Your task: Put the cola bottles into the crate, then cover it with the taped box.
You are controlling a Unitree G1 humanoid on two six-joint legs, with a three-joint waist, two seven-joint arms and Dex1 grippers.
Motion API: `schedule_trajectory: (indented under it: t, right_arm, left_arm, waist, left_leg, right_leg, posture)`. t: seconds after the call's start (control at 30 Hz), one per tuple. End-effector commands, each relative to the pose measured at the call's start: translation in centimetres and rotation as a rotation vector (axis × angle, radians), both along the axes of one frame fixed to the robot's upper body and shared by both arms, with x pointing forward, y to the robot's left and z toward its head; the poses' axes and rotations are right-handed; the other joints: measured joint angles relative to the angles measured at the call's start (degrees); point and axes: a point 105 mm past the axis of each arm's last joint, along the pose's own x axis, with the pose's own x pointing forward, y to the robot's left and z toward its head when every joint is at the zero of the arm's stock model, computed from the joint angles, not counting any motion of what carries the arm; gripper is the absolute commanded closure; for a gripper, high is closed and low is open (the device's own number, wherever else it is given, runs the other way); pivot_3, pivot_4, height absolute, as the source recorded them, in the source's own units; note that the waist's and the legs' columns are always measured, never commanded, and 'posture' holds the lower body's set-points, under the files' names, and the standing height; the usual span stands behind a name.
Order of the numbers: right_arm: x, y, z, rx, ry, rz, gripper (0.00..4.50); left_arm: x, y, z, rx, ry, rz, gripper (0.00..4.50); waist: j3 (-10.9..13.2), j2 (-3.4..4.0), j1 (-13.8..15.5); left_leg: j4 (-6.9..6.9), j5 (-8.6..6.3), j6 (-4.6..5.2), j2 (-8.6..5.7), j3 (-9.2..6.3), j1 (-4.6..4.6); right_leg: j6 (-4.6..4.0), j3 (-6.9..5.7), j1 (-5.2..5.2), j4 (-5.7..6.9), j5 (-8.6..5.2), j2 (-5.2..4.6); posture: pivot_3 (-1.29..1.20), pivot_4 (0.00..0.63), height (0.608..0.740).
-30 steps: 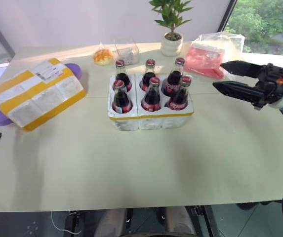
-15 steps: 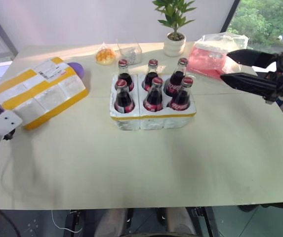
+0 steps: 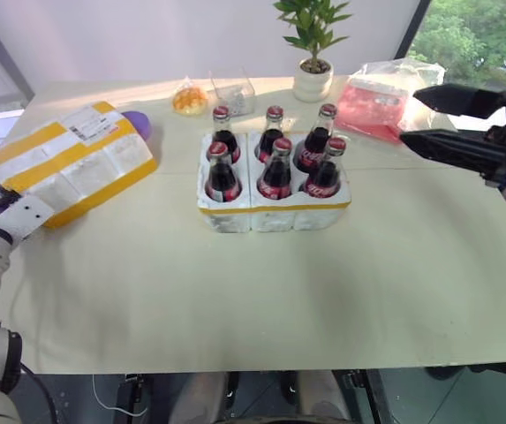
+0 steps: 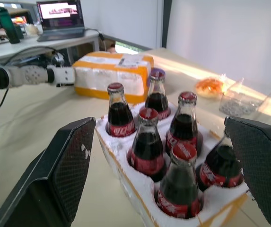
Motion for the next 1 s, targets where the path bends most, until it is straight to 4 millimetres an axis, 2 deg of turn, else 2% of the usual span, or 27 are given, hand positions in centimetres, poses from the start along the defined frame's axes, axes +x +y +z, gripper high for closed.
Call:
schedule_trajectory:
  t: [0.03, 0.13, 0.23, 0.37, 0.47, 0.53, 0.57, 0.63, 0.7, 0.8, 0.83, 1.0]
  right_arm:
    - [-1.2, -0.3, 0.8, -0.044, -0.053, -0.007, 0.00]
    - [-1.1, -0.6, 0.3, -0.088, -0.070, -0.044, 0.00]
    - [-1.0, -1.3, -0.1, -0.098, -0.062, -0.063, 0.00]
    - [-0.6, -3.0, -0.9, -0.139, -0.018, -0.127, 0.00]
    - [-1.0, -3.9, -0.9, -0.143, -0.011, -0.140, 0.00]
    - [-0.6, -4.1, -1.0, -0.146, -0.030, -0.170, 0.00]
    - [-0.4, -4.1, -1.2, -0.142, -0.033, -0.175, 0.00]
    - [-0.2, -3.9, -1.4, -0.135, -0.032, -0.170, 0.00]
    - [-0.1, -3.7, -1.7, -0.126, -0.025, -0.155, 0.00]
    - [0.2, -3.6, -2.1, -0.118, -0.019, -0.150, 0.00]
    - [0.4, -3.5, -2.2, -0.112, -0.021, -0.149, 0.00]
    - [1.4, -4.0, -2.6, -0.060, -0.021, -0.179, 0.00]
  left_arm:
    - [0.3, -0.1, 0.7, 0.032, 0.005, -0.011, 3.88]
    - [0.8, -0.3, 1.8, 0.044, -0.019, -0.027, 3.88]
    - [1.4, -0.5, 3.7, 0.023, -0.080, -0.043, 3.88]
    - [2.2, -1.4, 7.6, -0.005, -0.202, -0.113, 3.88]
    - [3.3, -4.5, 12.9, -0.001, -0.324, -0.263, 3.88]
    - [3.6, -6.5, 15.2, 0.005, -0.369, -0.344, 3.88]
    - [3.8, -8.2, 16.9, 0.013, -0.397, -0.408, 3.88]
    - [3.7, -10.5, 18.8, 0.023, -0.423, -0.482, 3.88]
    - [3.3, -14.2, 20.5, 0.023, -0.436, -0.596, 3.88]
    - [2.4, -18.5, 21.5, 0.047, -0.401, -0.716, 3.88]
    - [2.2, -19.8, 21.3, 0.054, -0.349, -0.745, 3.88]
    - [0.6, -23.3, 20.4, 0.059, -0.193, -0.804, 3.88]
  waist:
    - [0.0, -0.01, 0.0]
    - [0.0, -0.02, 0.0]
    - [0.0, -0.02, 0.0]
    - [0.0, -0.07, -0.1]
    - [0.0, -0.14, -0.1]
    - [0.0, -0.14, -0.1]
    - [0.0, -0.14, -0.1]
    - [0.0, -0.14, -0.2]
    - [0.0, -0.13, -0.2]
    - [0.0, -0.12, -0.4]
    - [0.0, -0.12, -0.5]
    - [0.0, -0.12, -0.7]
  left_leg:
    - [0.01, 0.00, 0.00, 0.00, 0.00, 0.00]
    - [0.04, 0.00, 0.00, -0.02, 0.00, 0.00]
    - [0.06, 0.00, 0.00, -0.01, 0.00, 0.00]
    - [0.06, 0.00, 0.01, -0.01, 0.01, -0.01]
    - [0.06, 0.00, 0.01, 0.00, 0.00, -0.05]
    - [0.08, 0.00, 0.01, 0.00, 0.00, -0.06]
    - [0.10, -0.01, 0.00, 0.00, 0.00, -0.06]
    - [0.12, -0.01, 0.00, -0.01, 0.00, -0.05]
    - [0.11, -0.01, 0.02, -0.01, 0.01, -0.05]
    - [0.10, -0.01, 0.03, 0.00, 0.02, -0.05]
    - [0.10, 0.00, 0.03, 0.01, 0.02, -0.05]
    - [0.12, 0.00, 0.04, 0.02, 0.05, -0.03]
  right_leg:
    - [0.00, 0.00, 0.02, 0.00, 0.00, 0.00]
    - [0.02, 0.00, 0.03, 0.00, 0.01, -0.01]
    - [0.03, -0.01, 0.04, 0.02, 0.02, -0.01]
    - [0.03, 0.00, 0.02, 0.01, 0.02, 0.00]
    - [0.03, 0.00, 0.01, -0.01, 0.02, 0.00]
    - [0.03, 0.00, 0.02, -0.01, 0.02, -0.01]
    - [0.03, 0.00, 0.03, -0.01, 0.02, -0.01]
    - [0.04, 0.00, 0.06, -0.02, 0.02, -0.02]
    - [0.04, 0.00, 0.05, -0.03, 0.02, -0.01]
    - [0.04, 0.01, 0.02, -0.02, 0.02, 0.02]
    - [0.04, 0.01, 0.03, -0.02, 0.02, 0.04]
    - [0.04, 0.02, 0.05, 0.02, 0.02, 0.13]
  posture:
    - [0.00, 0.150, 0.740]
    - [0.00, 0.150, 0.740]
    - [0.00, 0.150, 0.740]
    - [0.00, 0.150, 0.740]
    - [0.00, 0.150, 0.740]
    - [0.00, 0.150, 0.740]
    - [0.00, 0.150, 0.740]
    - [0.00, 0.150, 0.740]
    - [0.00, 0.150, 0.740]
    - [0.00, 0.150, 0.740]
    - [0.00, 0.150, 0.740]
    - [0.00, 0.150, 0.740]
